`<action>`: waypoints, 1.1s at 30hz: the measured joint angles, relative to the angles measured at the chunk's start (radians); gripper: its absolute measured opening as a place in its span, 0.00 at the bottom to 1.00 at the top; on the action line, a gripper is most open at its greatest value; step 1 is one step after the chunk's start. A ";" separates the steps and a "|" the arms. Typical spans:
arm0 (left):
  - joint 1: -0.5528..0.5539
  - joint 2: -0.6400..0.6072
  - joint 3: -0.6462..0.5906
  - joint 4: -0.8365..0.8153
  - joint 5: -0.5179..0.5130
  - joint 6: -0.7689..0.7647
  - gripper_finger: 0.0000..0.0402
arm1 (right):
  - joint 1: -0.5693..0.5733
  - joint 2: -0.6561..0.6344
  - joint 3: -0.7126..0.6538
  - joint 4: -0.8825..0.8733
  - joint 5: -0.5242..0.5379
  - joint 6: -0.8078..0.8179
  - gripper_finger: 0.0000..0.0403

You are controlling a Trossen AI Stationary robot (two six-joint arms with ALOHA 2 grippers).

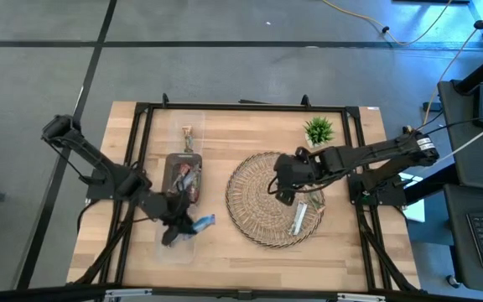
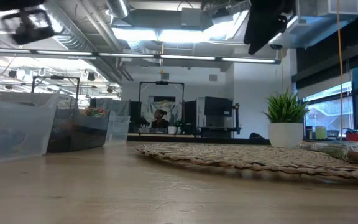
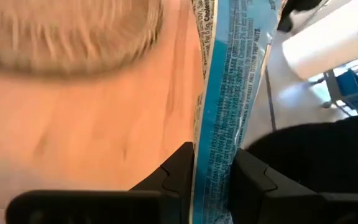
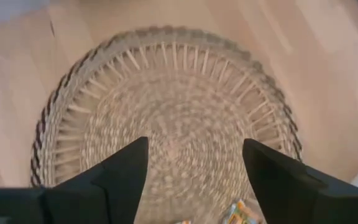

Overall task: Pick and place Granola Bars by type
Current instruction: Put the blue granola bar into the bottom transparent bin

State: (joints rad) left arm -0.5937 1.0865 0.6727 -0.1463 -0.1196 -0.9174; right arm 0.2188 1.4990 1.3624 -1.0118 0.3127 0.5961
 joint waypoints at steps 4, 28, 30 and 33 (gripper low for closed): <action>-0.055 -0.001 0.000 -0.127 0.009 -0.174 0.17 | 0.000 0.000 0.000 0.011 0.038 -0.002 0.65; -0.100 0.072 0.000 -0.444 -0.022 -0.742 0.17 | 0.000 0.016 0.000 0.031 0.062 0.026 0.65; -0.100 0.099 0.000 -0.444 -0.011 -0.742 0.17 | -0.002 0.022 0.000 0.005 0.062 0.110 0.65; -0.100 0.127 0.000 -0.441 -0.009 -0.742 0.17 | -0.023 0.031 0.000 -0.074 0.069 0.263 0.65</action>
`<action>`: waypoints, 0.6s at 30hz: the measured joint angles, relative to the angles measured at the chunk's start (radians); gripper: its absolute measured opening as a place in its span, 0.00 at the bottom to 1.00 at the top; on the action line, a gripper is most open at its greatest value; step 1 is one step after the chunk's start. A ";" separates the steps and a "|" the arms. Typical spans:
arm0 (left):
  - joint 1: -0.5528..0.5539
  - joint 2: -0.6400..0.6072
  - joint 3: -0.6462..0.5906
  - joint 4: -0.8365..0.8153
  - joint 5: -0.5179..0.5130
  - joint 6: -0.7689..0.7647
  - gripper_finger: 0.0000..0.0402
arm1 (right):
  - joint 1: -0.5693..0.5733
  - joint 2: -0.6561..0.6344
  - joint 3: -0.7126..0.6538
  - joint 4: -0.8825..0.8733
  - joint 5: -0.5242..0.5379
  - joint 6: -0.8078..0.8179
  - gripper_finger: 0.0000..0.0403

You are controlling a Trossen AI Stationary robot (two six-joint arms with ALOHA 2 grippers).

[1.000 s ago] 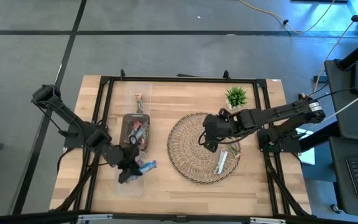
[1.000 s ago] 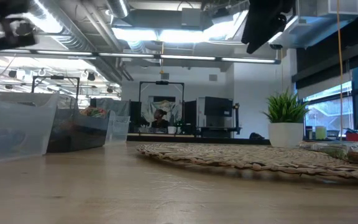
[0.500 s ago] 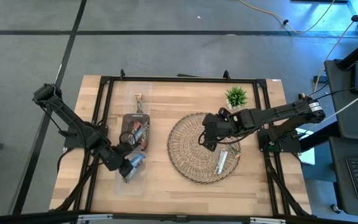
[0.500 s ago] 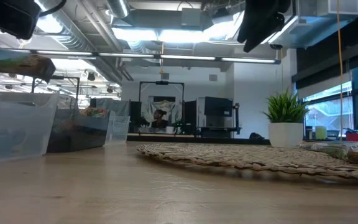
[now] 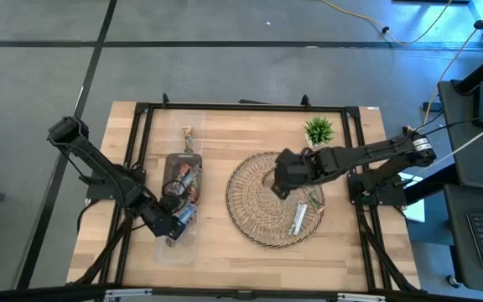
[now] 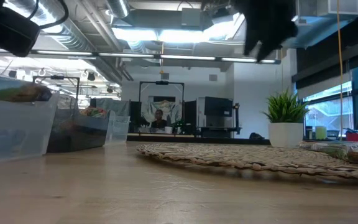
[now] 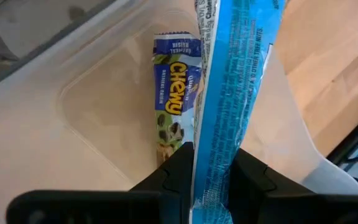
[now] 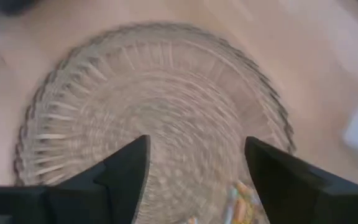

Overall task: Pick and place Granola Bars by type
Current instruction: Put the blue granola bar into the bottom transparent bin

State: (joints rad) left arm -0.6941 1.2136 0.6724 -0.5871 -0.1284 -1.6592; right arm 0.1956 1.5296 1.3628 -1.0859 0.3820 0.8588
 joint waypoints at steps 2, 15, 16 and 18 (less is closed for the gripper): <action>0.000 0.015 0.000 0.008 0.000 0.002 0.17 | -0.015 0.011 0.000 -0.081 0.006 0.069 0.65; 0.000 0.032 0.000 0.026 0.002 -0.003 0.17 | -0.045 0.026 -0.217 -0.120 -0.097 0.126 0.65; 0.000 0.032 0.000 0.030 -0.002 -0.003 0.18 | -0.045 0.026 -0.241 -0.108 -0.111 0.127 0.65; 0.000 0.032 0.000 0.036 -0.005 -0.003 0.20 | -0.045 0.026 -0.286 -0.104 -0.142 0.129 0.65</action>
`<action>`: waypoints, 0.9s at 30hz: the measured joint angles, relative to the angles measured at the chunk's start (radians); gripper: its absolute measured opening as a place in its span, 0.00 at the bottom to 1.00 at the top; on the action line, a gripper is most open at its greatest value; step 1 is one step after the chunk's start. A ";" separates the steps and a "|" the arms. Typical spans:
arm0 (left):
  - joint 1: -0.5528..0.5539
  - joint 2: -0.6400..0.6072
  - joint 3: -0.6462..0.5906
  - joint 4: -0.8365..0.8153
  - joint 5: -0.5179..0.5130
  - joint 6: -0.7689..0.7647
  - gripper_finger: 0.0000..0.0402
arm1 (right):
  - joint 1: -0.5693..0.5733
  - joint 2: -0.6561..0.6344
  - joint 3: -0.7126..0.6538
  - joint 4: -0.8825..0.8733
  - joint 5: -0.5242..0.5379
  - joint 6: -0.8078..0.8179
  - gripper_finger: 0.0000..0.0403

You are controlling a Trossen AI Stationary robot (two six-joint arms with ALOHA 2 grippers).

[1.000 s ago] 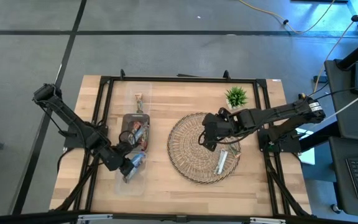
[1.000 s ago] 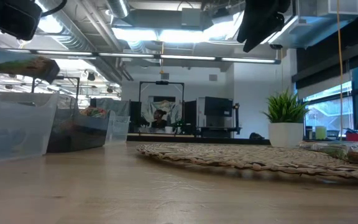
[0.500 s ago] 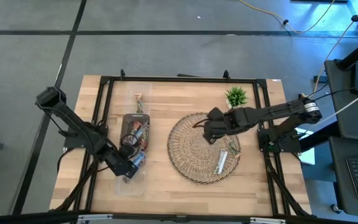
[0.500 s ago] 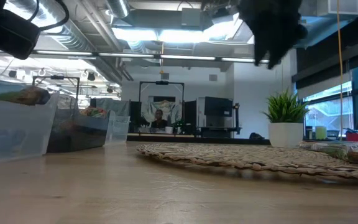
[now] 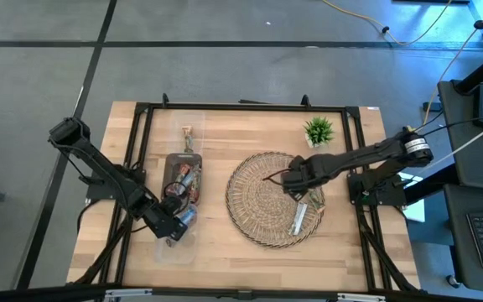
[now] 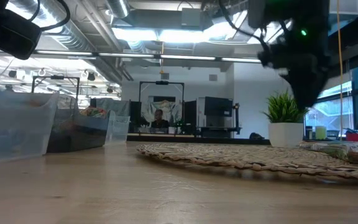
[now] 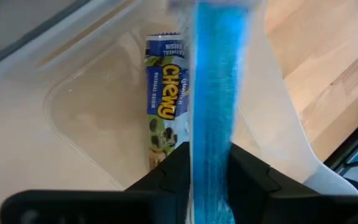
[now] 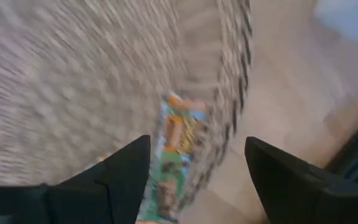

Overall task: Pick and place Granola Bars by type
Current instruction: Put the blue granola bar into the bottom transparent bin, then put the yellow granola bar into the top transparent bin

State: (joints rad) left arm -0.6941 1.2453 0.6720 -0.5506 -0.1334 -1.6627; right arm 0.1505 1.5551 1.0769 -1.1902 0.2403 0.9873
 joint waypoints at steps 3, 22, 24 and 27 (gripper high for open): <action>0.000 0.000 0.000 0.000 -0.002 0.000 0.25 | 0.000 0.000 -0.052 0.003 -0.031 0.008 0.65; 0.001 -0.115 0.000 0.035 -0.053 0.054 0.44 | 0.000 0.000 -0.246 0.284 -0.085 0.003 0.63; 0.001 -0.130 0.000 0.036 -0.087 0.061 0.44 | 0.000 0.000 -0.263 0.300 -0.097 0.003 0.61; 0.002 -0.144 0.000 0.042 -0.119 0.062 0.44 | 0.000 0.000 -0.287 0.318 -0.107 0.005 0.56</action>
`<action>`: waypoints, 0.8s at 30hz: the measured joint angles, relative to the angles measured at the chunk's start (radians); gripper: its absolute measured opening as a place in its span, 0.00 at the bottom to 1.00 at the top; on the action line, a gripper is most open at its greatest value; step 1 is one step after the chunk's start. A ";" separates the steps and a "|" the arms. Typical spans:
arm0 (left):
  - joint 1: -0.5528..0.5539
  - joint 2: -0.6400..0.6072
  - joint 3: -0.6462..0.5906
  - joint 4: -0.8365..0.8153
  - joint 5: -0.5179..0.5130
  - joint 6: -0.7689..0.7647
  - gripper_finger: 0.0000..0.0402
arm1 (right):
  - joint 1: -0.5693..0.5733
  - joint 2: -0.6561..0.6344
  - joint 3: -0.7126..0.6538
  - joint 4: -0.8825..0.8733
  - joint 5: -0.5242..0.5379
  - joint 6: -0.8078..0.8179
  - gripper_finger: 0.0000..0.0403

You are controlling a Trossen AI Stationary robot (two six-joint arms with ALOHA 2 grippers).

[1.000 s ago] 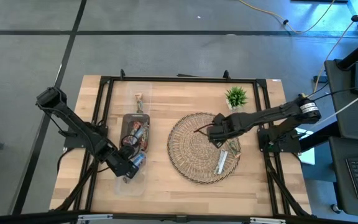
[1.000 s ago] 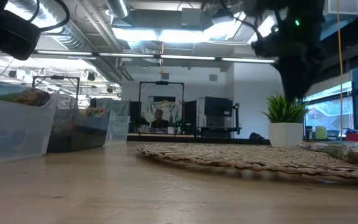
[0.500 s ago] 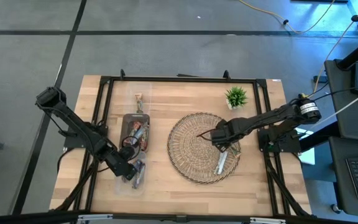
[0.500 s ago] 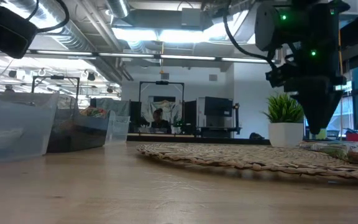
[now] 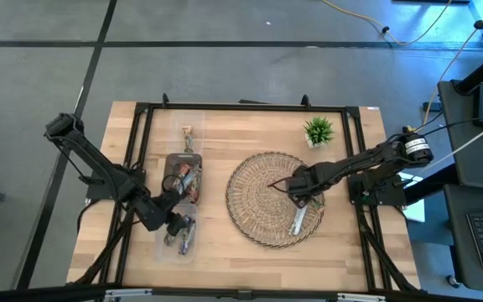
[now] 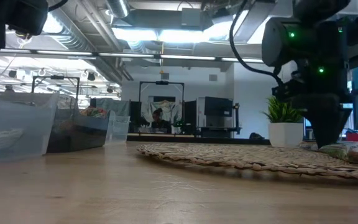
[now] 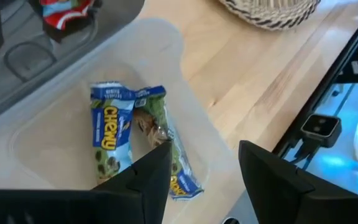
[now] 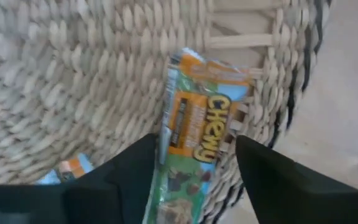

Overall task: Pick and place Granola Bars by type
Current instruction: Put the yellow granola bar into the top transparent bin

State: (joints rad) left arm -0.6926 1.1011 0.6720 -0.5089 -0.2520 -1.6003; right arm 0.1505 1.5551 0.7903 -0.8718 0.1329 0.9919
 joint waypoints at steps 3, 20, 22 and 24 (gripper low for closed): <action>0.000 -0.004 0.000 0.013 -0.022 0.020 0.45 | 0.000 0.000 -0.014 0.006 -0.009 0.000 0.49; 0.001 -0.005 0.000 0.128 -0.176 0.131 0.44 | 0.000 0.000 0.057 -0.004 -0.013 -0.044 0.24; 0.002 -0.004 0.000 0.145 -0.178 0.130 0.44 | 0.000 0.000 0.091 -0.007 0.000 -0.064 0.24; 0.002 -0.004 0.000 0.150 -0.199 0.133 0.45 | 0.000 0.000 0.134 -0.011 0.016 -0.086 0.24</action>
State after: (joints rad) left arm -0.6910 1.0973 0.6720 -0.3589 -0.4512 -1.4671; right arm 0.1509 1.5551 0.9243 -0.8829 0.1485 0.9058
